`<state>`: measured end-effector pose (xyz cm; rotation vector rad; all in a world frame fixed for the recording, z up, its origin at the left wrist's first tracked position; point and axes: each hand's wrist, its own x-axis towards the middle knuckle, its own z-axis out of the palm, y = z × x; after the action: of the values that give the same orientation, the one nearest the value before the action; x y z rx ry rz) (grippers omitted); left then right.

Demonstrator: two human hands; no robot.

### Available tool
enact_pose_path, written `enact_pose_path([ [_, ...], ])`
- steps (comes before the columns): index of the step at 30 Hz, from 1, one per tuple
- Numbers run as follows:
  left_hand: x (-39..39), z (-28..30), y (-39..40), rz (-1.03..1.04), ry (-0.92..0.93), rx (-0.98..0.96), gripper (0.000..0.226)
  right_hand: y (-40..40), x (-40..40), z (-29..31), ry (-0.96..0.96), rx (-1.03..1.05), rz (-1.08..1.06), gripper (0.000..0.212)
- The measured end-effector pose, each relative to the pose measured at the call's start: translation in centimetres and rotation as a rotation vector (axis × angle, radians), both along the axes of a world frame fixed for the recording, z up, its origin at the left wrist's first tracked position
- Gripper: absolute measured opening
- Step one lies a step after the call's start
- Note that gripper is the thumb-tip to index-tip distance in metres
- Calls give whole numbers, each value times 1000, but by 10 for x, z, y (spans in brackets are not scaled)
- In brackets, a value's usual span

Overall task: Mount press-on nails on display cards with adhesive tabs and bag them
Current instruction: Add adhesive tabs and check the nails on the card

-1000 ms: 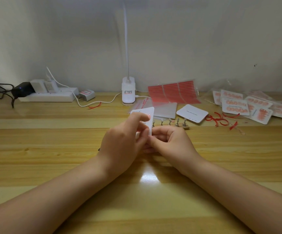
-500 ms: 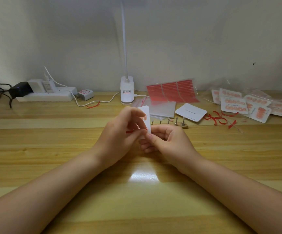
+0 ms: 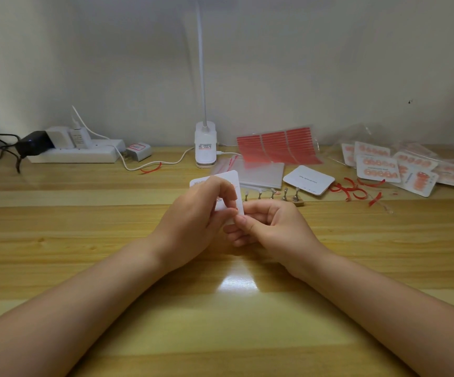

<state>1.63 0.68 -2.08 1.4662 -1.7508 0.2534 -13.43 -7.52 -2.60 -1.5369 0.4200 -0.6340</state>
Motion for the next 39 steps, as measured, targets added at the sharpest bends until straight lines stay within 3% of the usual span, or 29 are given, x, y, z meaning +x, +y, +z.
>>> enact_pose_path([
  [4, -1, -2, -1, 41, -75, -49, 12, 0, -1, 1, -7, 37, 3, 15],
  [10, -1, -7, 0, 26, -29, -143, 32, 0, -1, 3, -24, 81, -17, 17],
  [19, 1, -8, -3, -54, 248, 18, 39, 1, 0, 1, -13, 38, 3, 13],
  [34, -1, -8, 0, -5, 33, -60, 37, -5, -1, 2, -63, 184, 12, 12],
  [39, -1, -7, 0, 14, -39, -174, 42, -5, 1, 3, -82, 208, 6, 28],
])
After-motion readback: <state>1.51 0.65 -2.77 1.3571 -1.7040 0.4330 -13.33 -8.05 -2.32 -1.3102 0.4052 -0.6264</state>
